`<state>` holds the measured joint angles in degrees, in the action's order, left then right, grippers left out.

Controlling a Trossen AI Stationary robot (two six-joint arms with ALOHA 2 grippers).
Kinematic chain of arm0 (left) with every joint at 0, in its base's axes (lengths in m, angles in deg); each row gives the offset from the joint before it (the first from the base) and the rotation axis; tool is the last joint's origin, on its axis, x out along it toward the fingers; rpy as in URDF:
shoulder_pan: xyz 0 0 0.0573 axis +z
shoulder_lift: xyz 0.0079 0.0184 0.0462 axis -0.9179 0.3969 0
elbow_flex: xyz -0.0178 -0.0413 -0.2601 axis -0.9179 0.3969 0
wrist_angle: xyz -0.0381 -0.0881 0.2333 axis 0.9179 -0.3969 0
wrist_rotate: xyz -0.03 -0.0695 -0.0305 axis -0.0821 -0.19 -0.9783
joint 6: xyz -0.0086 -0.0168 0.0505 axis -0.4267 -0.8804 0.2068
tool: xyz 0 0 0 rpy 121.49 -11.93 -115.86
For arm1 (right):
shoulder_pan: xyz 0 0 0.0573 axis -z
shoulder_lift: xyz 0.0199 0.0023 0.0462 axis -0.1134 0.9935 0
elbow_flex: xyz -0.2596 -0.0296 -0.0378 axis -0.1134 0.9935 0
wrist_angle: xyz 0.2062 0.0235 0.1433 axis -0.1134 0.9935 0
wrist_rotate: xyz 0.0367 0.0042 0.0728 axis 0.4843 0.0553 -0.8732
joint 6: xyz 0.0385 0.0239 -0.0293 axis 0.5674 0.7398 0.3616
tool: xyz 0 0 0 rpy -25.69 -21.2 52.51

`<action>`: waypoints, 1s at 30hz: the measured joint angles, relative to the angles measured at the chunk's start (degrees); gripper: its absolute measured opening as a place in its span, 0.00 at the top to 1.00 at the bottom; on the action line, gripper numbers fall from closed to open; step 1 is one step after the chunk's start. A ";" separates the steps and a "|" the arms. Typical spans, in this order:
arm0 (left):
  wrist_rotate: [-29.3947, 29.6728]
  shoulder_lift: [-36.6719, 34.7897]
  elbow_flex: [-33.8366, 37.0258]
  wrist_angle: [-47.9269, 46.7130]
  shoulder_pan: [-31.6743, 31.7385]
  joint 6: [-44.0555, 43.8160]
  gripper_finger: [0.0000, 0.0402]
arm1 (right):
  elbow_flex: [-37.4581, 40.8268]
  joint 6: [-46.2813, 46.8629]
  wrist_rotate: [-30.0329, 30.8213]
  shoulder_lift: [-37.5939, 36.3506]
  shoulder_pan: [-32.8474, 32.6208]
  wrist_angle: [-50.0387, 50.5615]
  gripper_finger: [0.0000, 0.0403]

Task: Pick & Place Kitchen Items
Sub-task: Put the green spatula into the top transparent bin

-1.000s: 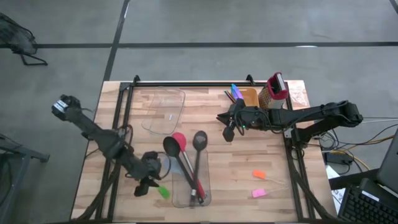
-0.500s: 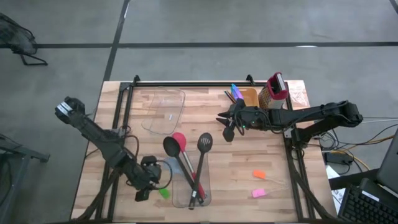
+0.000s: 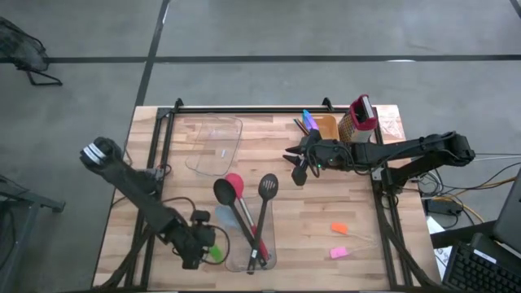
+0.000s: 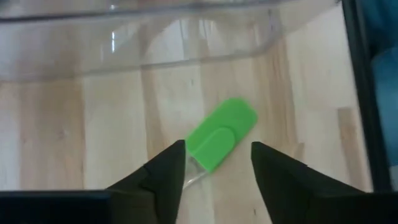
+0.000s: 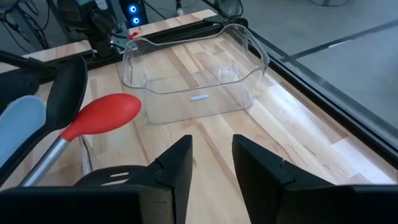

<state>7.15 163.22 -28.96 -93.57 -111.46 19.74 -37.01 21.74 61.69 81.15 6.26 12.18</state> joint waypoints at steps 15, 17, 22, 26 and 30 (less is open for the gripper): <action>-0.47 8.95 -0.04 6.99 -0.63 9.16 0.41 | 0.53 1.70 0.00 0.00 0.00 -0.42 0.83; -0.47 9.89 -0.04 6.93 -0.63 10.72 0.41 | 0.56 1.88 0.00 0.00 0.00 -0.45 0.85; 0.26 12.21 -0.26 7.55 -0.63 11.91 0.41 | 0.56 1.90 -0.02 0.00 0.00 -0.47 0.87; 0.84 13.10 -0.31 7.63 -0.63 12.23 0.41 | 0.58 1.89 -0.02 0.00 0.00 -0.47 0.89; 0.95 13.20 -0.31 7.74 -0.65 12.19 0.45 | 0.58 1.91 -0.02 0.00 0.00 -0.54 0.89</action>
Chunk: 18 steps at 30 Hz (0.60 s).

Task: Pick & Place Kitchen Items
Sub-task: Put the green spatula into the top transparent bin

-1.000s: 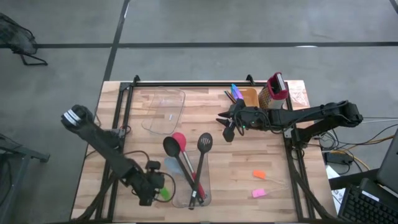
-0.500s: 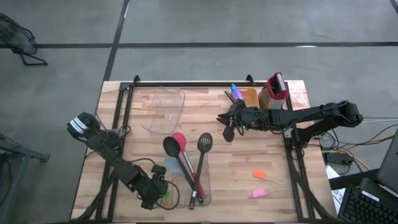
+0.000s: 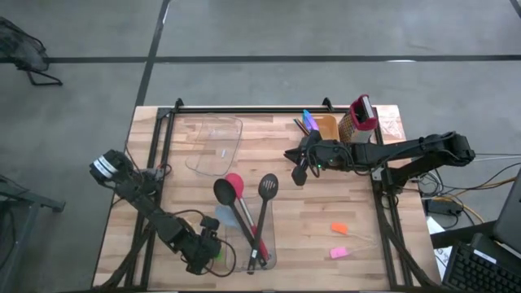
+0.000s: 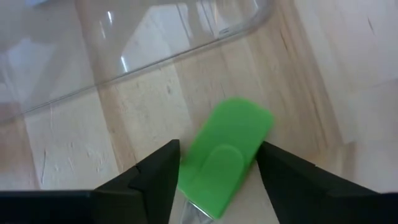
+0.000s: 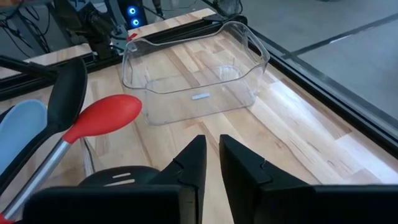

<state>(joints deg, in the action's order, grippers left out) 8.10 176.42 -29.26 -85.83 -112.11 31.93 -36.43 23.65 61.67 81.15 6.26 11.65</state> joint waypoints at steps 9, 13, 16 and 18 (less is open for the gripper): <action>0.29 -0.37 0.09 -0.13 0.04 0.17 0.71 | 0.10 0.00 -0.02 0.02 0.00 -0.72 0.83; -0.10 -1.93 0.24 -0.89 0.04 0.49 0.85 | 0.15 0.00 -0.02 0.04 0.00 -0.72 0.80; -1.21 -4.09 0.48 -3.32 0.04 0.52 0.92 | 0.15 0.00 -0.02 0.04 0.00 -0.77 0.79; -2.33 -6.03 -0.07 -5.21 0.04 0.24 0.92 | 0.15 -0.01 -0.02 0.04 0.00 -0.77 0.78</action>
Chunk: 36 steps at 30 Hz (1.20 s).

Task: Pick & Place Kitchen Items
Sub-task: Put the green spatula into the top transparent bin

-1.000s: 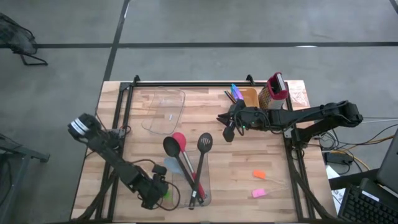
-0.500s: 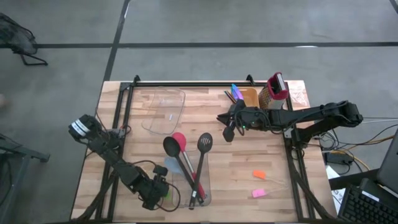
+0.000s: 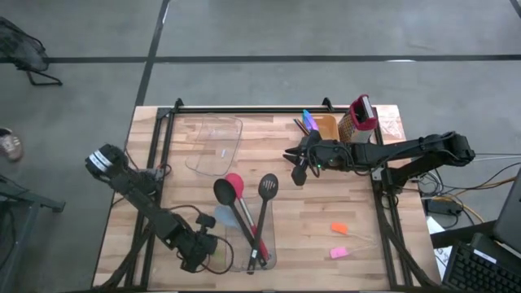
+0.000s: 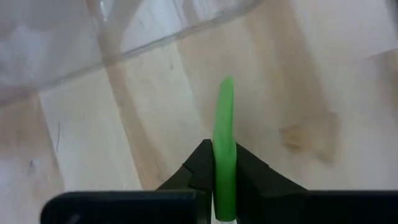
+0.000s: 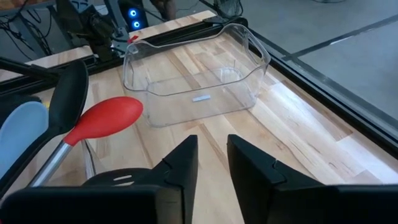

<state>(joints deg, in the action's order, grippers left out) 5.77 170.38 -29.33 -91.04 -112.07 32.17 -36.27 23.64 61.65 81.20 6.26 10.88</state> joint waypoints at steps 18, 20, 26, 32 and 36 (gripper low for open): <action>9.05 -25.47 -1.22 -9.54 0.24 -3.28 0.92 | 0.00 -0.03 -0.01 0.00 -0.01 0.02 0.86; 13.45 -29.15 -1.24 -10.02 0.34 -3.25 0.92 | 0.00 -0.02 -0.01 0.00 0.00 0.02 0.88; 37.31 -39.07 -1.24 -11.58 0.48 -1.85 0.88 | 0.00 -0.03 -0.02 0.00 0.00 -0.12 0.90; 58.79 -45.79 -1.24 -11.45 4.29 0.51 0.92 | 0.00 -0.47 -0.02 0.00 0.00 -0.72 0.89; 62.18 -48.75 -1.14 -11.24 10.72 4.52 0.91 | 0.00 -0.69 -0.02 0.00 0.00 -1.53 0.87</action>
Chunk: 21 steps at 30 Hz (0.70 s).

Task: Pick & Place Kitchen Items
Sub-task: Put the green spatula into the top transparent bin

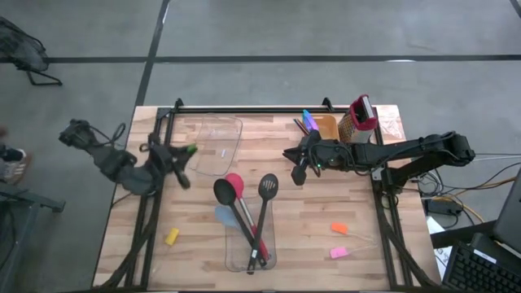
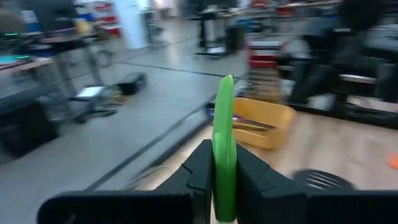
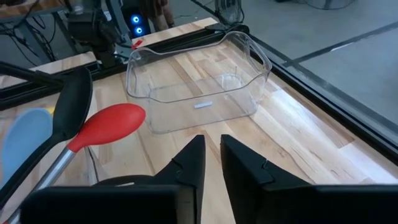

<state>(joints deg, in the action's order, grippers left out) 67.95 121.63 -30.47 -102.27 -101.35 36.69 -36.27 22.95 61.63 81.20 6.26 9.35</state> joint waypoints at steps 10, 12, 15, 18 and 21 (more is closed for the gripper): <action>-14.52 0.36 0.66 0.52 24.33 0.08 0.92 | 0.00 -0.54 0.02 0.00 0.00 -0.21 0.81; -17.46 1.38 1.50 2.29 29.02 1.11 0.92 | 0.00 -1.14 0.02 0.00 0.00 -0.41 0.81; -22.40 3.05 3.02 6.58 36.03 4.46 0.89 | 0.00 -1.51 0.02 0.00 0.00 -0.74 0.79; -28.56 4.91 4.96 10.77 42.66 5.81 0.86 | 0.00 -1.76 0.02 0.00 0.00 -0.78 0.78; -35.23 6.68 7.03 13.68 48.38 5.75 0.87 | 0.00 -1.96 0.02 0.00 0.00 -0.77 0.78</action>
<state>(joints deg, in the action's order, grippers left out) 32.72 128.31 -23.44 -88.59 -52.97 42.44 -36.27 20.99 61.65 81.20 6.26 8.58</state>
